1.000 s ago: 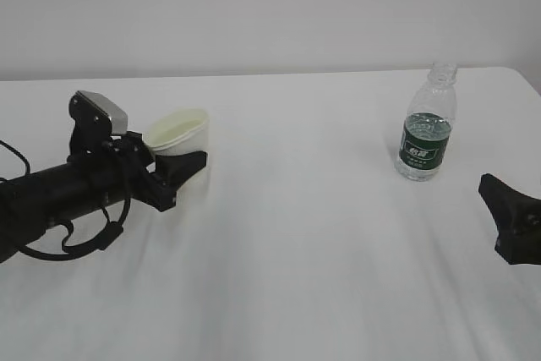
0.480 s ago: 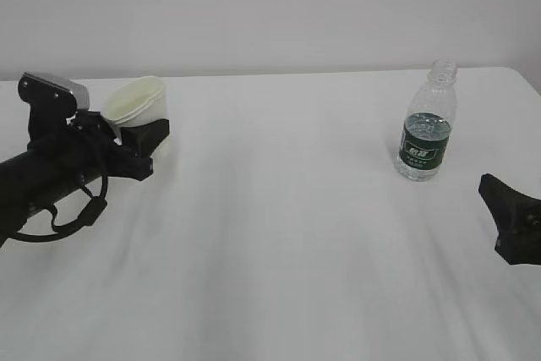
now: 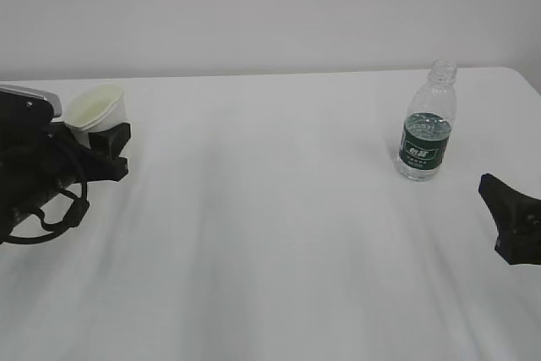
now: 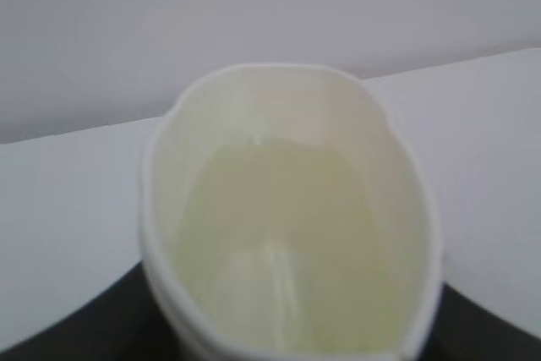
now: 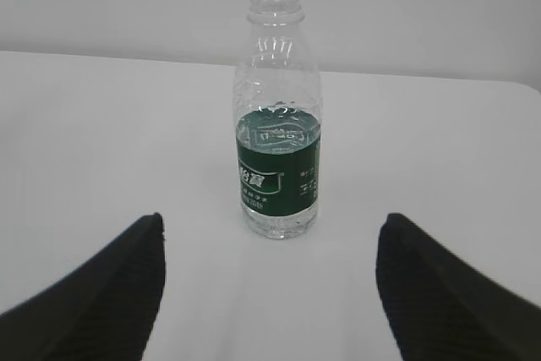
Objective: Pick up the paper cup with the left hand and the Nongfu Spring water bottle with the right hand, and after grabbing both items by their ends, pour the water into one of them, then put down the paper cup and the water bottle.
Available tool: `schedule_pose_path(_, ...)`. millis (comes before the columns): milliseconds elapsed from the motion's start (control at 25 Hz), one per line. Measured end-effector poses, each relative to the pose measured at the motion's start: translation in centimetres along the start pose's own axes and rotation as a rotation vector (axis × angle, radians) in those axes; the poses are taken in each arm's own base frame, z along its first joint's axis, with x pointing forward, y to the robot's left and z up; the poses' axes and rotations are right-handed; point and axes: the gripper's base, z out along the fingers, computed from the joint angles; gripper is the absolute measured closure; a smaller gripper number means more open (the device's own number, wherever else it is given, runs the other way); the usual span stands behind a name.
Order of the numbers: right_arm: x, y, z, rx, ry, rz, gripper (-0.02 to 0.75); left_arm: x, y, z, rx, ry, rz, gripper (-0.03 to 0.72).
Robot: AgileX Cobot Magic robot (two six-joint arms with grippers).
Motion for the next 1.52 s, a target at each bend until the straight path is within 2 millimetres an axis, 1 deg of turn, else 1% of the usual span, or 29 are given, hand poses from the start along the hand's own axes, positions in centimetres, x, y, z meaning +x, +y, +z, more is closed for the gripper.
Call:
schedule_pose_path(240,0.0,0.0,0.0,0.000,0.000,0.000,0.148,0.0,0.5,0.0,-0.055,-0.002,-0.017,0.285)
schedule_pose_path(520,0.0,0.1,0.0,-0.014,0.001,-0.010,0.148,0.0,0.6,0.0,-0.062,-0.002,-0.016,0.291)
schedule_pose_path(720,0.6,0.2,-0.6,-0.021,0.026,-0.013,0.148,1.1,0.6,0.1,-0.062,0.034,-0.017,0.295)
schedule_pose_path(840,0.8,0.2,-0.9,-0.023,0.038,-0.014,0.148,1.2,0.6,0.1,-0.065,0.038,-0.019,0.296)
schedule_pose_path(1120,0.9,0.2,-1.0,-0.023,0.044,-0.014,0.148,2.5,0.7,0.9,-0.073,0.063,-0.023,0.298)
schedule_pose_path(1320,0.9,0.2,-1.0,-0.023,0.044,-0.014,0.148,2.8,0.8,1.2,-0.079,0.069,-0.026,0.299)
schedule_pose_path(1520,0.9,0.2,-1.0,-0.023,0.044,-0.014,0.148,3.3,1.0,2.2,-0.095,0.065,-0.033,0.299)
